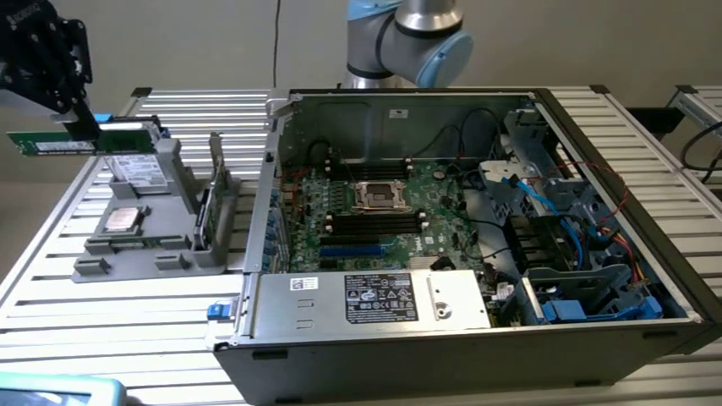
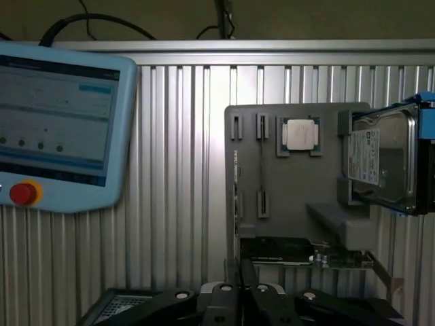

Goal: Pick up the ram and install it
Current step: 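Pick up the ram and move it above insertion slot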

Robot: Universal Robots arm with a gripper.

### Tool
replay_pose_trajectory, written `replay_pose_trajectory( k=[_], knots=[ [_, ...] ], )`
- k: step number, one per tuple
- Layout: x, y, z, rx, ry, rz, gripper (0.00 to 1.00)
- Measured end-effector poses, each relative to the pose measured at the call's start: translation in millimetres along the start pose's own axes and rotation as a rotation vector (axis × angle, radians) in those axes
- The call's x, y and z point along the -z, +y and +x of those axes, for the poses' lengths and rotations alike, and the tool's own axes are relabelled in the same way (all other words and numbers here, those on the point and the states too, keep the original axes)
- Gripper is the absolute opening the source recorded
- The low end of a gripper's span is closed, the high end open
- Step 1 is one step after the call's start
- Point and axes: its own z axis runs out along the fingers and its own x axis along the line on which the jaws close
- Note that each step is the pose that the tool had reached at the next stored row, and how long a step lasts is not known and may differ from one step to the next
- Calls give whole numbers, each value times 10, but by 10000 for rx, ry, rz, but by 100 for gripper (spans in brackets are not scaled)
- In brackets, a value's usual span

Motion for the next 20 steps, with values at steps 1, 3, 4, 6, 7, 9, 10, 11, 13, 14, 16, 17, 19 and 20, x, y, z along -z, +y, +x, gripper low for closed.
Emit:
replay_pose_trajectory(
  k=[1,3,4,6,7,9,10,11,13,14,16,17,19,20],
  knots=[
    [13,-43,2,-2,-44,0,12],
    [26,-136,5,-8,-174,-2,12],
    [30,-181,6,-12,-244,-1,12],
    [40,-273,9,-17,-378,-3,12],
    [45,-319,11,-20,-441,-2,12],
    [53,-408,15,-26,-562,-3,12],
    [57,-449,18,-29,-619,-4,12],
    [60,-491,21,-31,-676,-5,12],
    [65,-572,27,-37,-788,-5,12],
    [68,-611,31,-39,-840,-4,12],
    [74,-692,38,-44,-945,-6,12],
    [77,-732,42,-47,-1000,-6,12],
    [81,-809,49,-52,-1113,-6,12],
    [83,-849,52,-55,-1171,-6,12]
  ],
)
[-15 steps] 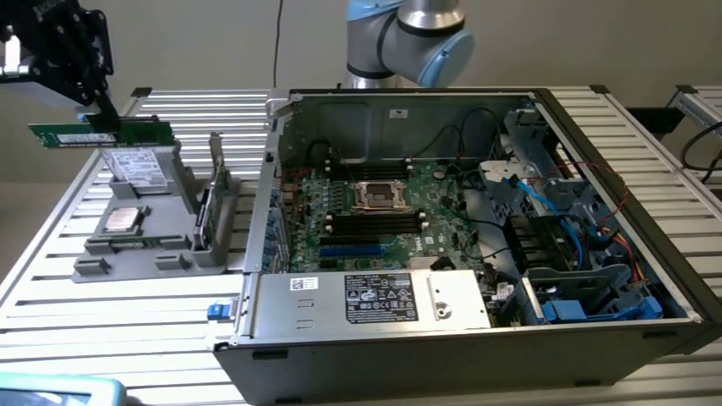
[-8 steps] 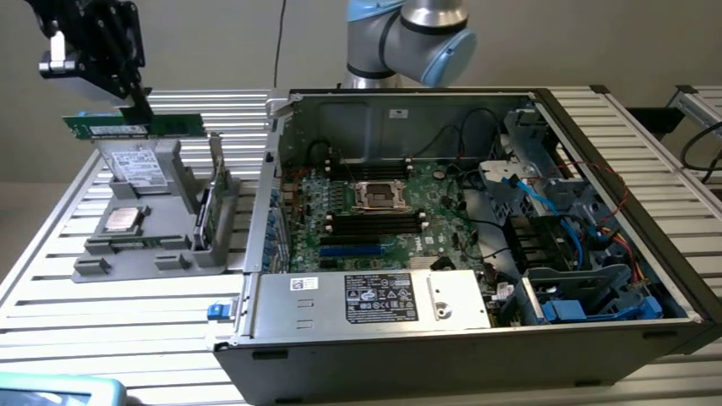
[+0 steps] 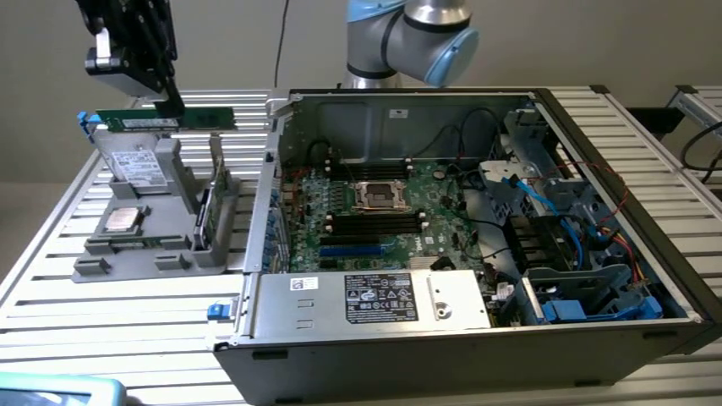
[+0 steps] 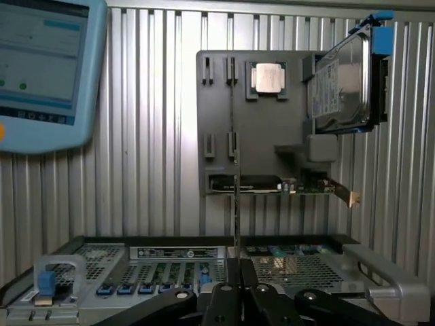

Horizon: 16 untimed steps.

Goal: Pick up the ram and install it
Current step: 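Pick up the ram and move it above insertion slot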

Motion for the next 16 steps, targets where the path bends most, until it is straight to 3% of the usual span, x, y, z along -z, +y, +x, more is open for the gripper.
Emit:
replay_pose_trajectory(
  k=[11,16],
  knots=[
    [-2,-353,42,-32,-696,-9,12],
    [-7,-501,70,-46,-975,-17,12]
  ],
)
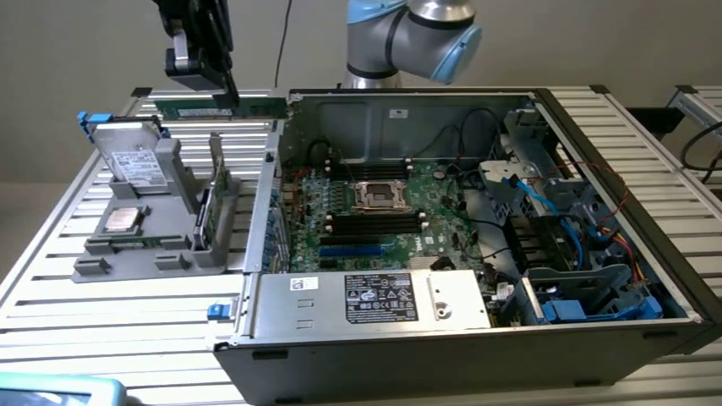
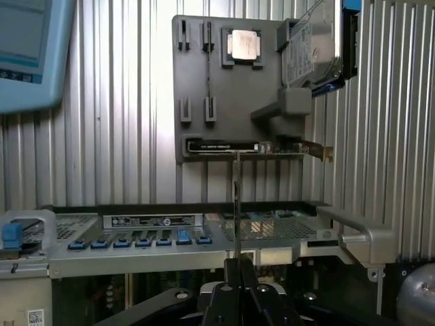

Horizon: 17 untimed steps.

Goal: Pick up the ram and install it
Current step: 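Pick up the ram and move it above insertion slot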

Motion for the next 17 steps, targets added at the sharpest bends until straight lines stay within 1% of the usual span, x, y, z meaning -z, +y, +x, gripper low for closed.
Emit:
replay_pose_trajectory(
  k=[1,2,6,10,12,15,17],
  knots=[
    [0,-30,7,-2,-48,-3,12],
    [0,-59,15,-5,-84,-9,12],
    [-9,-225,37,-11,-216,-12,12],
    [-41,-372,73,-16,-253,-26,12],
    [-53,-462,89,-18,-273,-27,12],
    [-66,-598,105,-20,-332,-27,12],
    [-74,-689,110,-22,-392,-27,12]
  ],
)
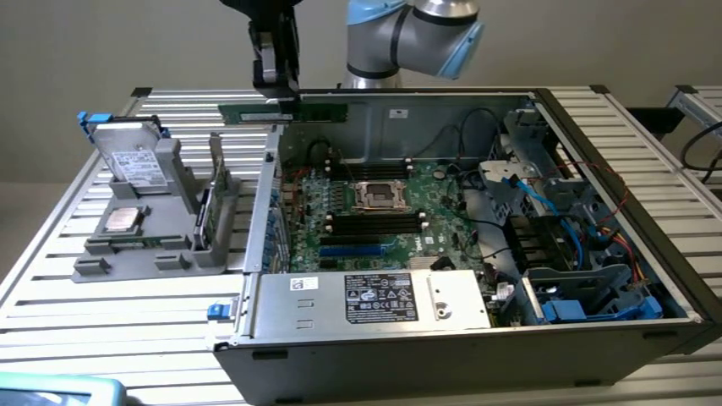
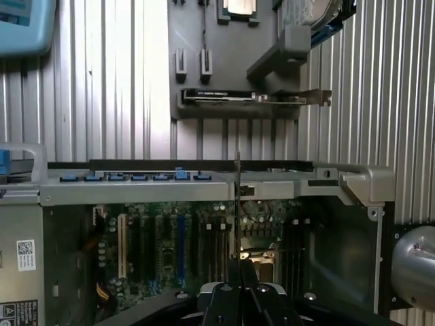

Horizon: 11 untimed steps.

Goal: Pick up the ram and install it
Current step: 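Pick up the ram and move it above insertion slot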

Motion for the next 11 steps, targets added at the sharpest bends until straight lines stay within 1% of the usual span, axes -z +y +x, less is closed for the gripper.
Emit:
replay_pose_trajectory(
  k=[3,6,11],
  knots=[
    [-12,-137,1,-4,-74,0,12],
    [-23,-272,1,-7,-133,-1,12],
    [-45,-497,3,-8,-189,-1,12]
  ],
)
